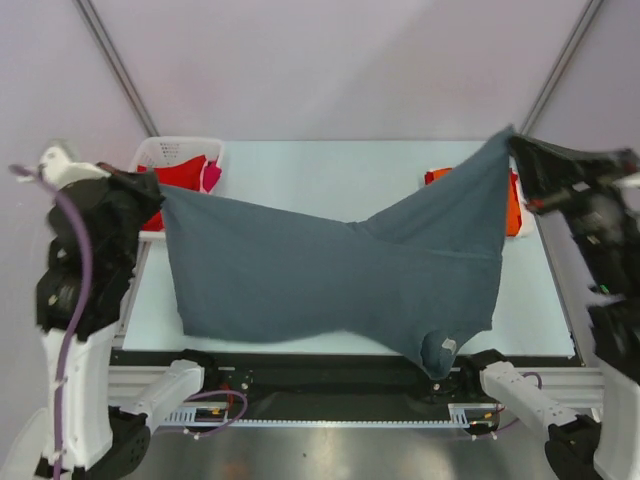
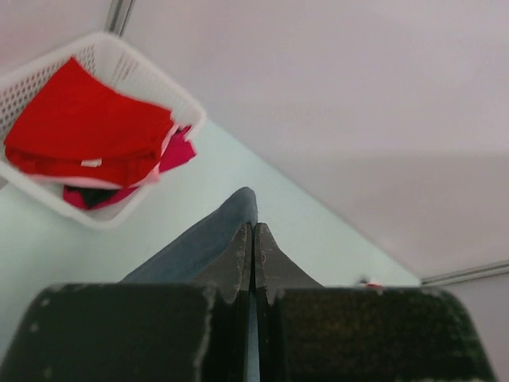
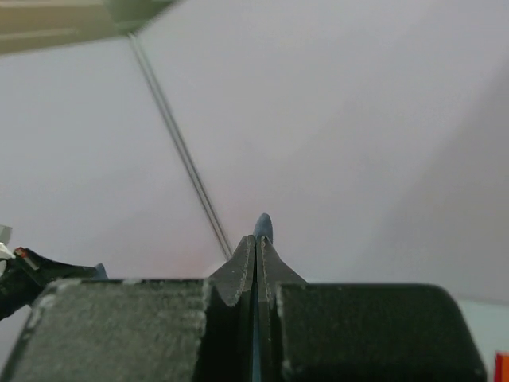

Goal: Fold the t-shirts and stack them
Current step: Flatten the tshirt out

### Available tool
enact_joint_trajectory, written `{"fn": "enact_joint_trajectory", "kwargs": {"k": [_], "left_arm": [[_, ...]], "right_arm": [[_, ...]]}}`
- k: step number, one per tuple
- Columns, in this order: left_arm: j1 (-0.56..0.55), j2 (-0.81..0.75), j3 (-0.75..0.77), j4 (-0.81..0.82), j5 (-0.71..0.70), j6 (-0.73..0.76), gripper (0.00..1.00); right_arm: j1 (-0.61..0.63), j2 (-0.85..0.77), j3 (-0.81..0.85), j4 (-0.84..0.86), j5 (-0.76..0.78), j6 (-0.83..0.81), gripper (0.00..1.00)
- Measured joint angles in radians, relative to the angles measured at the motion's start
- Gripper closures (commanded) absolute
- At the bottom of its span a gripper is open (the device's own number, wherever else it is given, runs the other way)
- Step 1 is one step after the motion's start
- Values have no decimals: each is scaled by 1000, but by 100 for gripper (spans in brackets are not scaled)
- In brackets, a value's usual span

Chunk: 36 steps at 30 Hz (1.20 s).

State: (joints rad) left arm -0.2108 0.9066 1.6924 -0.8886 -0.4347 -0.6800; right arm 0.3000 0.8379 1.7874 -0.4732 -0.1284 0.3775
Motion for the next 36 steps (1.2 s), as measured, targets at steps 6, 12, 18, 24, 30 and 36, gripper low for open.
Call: {"fn": "enact_joint_trajectory", "kwargs": {"k": [6,12,18,24,30,36], "left_arm": [[0,157,-237,97,-1,-39,100],[18,463,-290,190,15,-106,100],[61,829,257,132,109,-95,100],[95,837,653,217,135,-59,100],[117,627,497,406,144,-37,100],[134,484,53,548,155,-39,100]], "right_arm": [[-39,212,-236,42,42,20,100],[-253,554,-328,117,-161,157,100],[-315,832,106,28,-285,223,100],[-359,945,700,50,-394,286,100],[-414,782,509,274,-507,370,100],[-403,681,73,402,-595,390,100]]}}
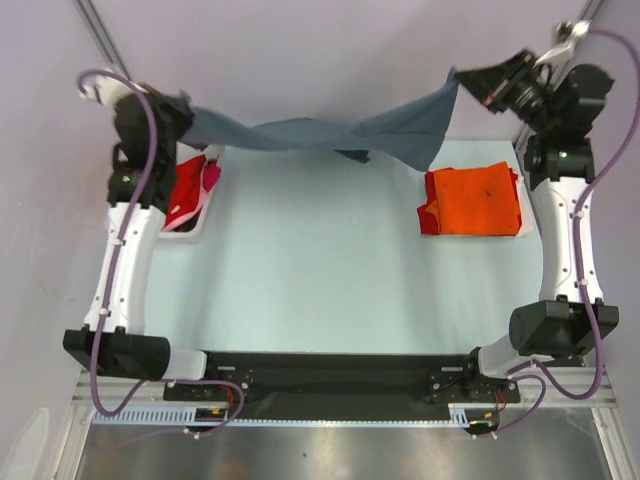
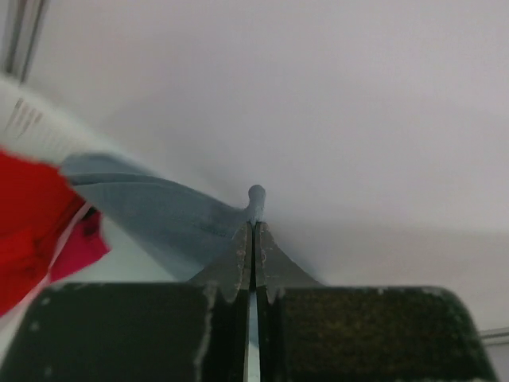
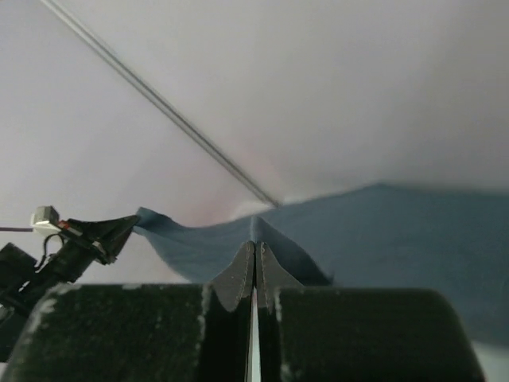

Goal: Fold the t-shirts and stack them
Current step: Flatten the tshirt out

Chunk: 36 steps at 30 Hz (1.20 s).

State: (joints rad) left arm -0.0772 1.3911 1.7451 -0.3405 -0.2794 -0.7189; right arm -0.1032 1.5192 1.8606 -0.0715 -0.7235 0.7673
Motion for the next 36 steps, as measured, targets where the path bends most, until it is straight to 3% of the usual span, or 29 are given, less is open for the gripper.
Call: {"fn": "enact_joint_trajectory", "kwargs": {"k": [7,13,19,28,34,36], "left_arm": [[4,-92,-605,46,53,-48,100],[2,-248,-911,103,129,-85,100],[0,-454,-1096,128,132,-95,100],[0,-656,-1306,-15,125,-175,100],[-1,-667,-1370,-85,89,-217,100],[-1,-667,-1378,-101,75,-227,95]], "right_arm": [[-4,-171,-458,-42,3,-33,100],[-11,-532,-742,-102,29,-84,100],[-12,-819,-951,-214,37,-130,100],[-9,-1175,-1114,-544,57,-207,100],[-9,-1218,-1210,-603,78,-219,100],[-9,-1208,-1241,-609,90,-219,100]]}}
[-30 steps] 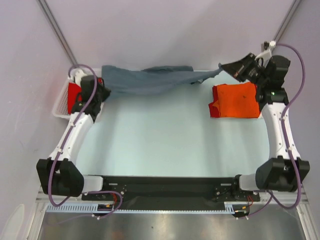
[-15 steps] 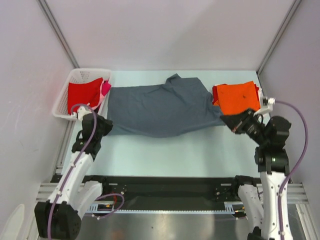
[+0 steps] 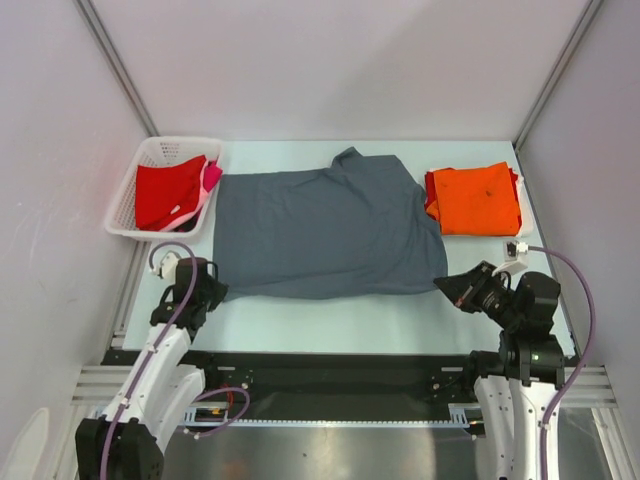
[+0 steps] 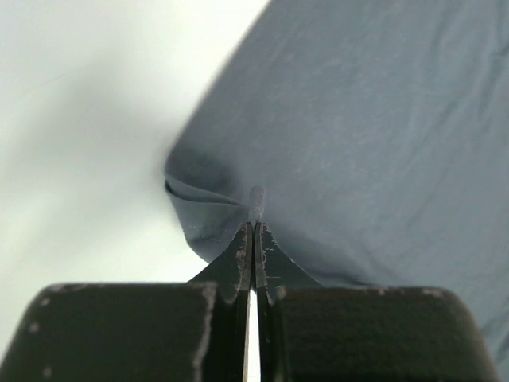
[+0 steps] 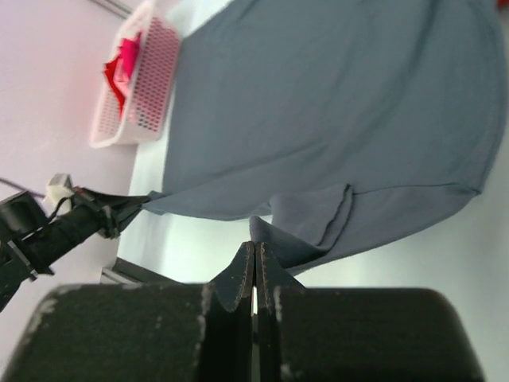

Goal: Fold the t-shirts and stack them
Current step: Flatten the tshirt out

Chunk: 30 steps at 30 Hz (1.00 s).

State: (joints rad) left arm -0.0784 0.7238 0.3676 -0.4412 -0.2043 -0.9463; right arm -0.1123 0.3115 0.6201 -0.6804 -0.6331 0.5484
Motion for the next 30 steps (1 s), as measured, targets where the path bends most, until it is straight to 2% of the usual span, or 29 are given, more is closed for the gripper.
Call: {"fn": "enact_joint_trajectory", "kwargs": {"k": [3,5,6,7,8,14,21,27,30], "left_arm": [[-7,-8,-2,-22,-24,-14,84],[-24,-36,-4,-46,-60,-19,65],[-37,-57,-4,-61,-82,-23,52],[-50,-82,-4,-79,-102,-26,29],[-60,-102,-4,-93,-119,-35,23],[-92,-200,-4,-146,-220,-38,23],[-92,-92,-4,-178,-235,-50,27],[-92,0,-4,-250,-236,-105,30],[-92,31,1,-285,-226,-127,35]], "right_arm": [[0,22,-23,-8,35,1,100],[0,23,-26,-11,64,1,100],[0,18,-26,-12,80,1,100],[0,10,-26,-12,95,2,100],[0,3,-26,-13,105,2,100],[0,-29,-55,-11,130,13,100],[0,-11,-82,-5,132,27,100],[2,67,-90,47,132,36,100],[6,99,-108,82,133,47,100]]}}
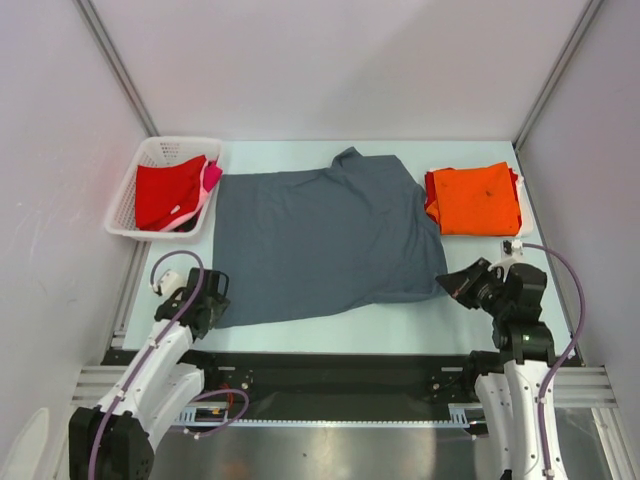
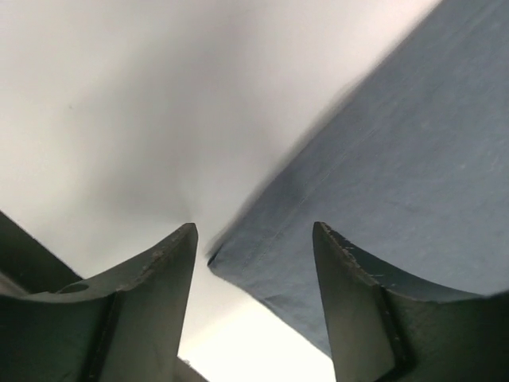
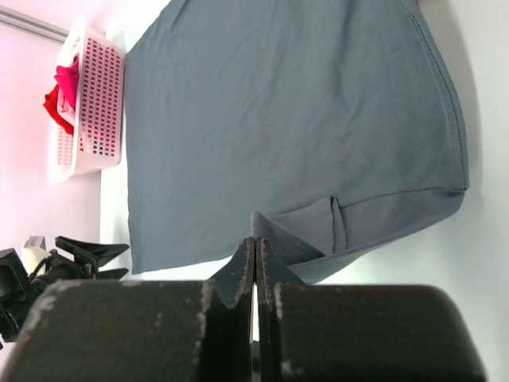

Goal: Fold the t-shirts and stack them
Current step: Flatten the tshirt out, then fold the tshirt

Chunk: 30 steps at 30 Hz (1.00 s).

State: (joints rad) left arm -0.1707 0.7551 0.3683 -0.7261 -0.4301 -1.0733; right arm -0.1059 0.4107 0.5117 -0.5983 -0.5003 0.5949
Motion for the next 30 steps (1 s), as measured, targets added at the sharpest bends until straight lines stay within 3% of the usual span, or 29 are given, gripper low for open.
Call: {"fn": "enact_joint_trajectory", "kwargs": {"k": [2,10,18,27,29,30], "left_arm": [[0,12,8,-18,16,-5,43],[-1,0,32,-76,79,-33,48],[-1,19,32,-87,86,-70,52],[-1,43,14,-70,94,-89,50],[-1,42,8,-67,93,-95,56],[-1,41,6,-65,89,-96,65]], "right_arm": [[6,15,-9,19,1,7,100],[35,59,-12,104,15,19,100],[57,83,-12,142,15,33,100],[66,84,-12,148,22,40,100],[69,84,-12,148,25,41,100],[70,84,-12,148,26,41,100]]}}
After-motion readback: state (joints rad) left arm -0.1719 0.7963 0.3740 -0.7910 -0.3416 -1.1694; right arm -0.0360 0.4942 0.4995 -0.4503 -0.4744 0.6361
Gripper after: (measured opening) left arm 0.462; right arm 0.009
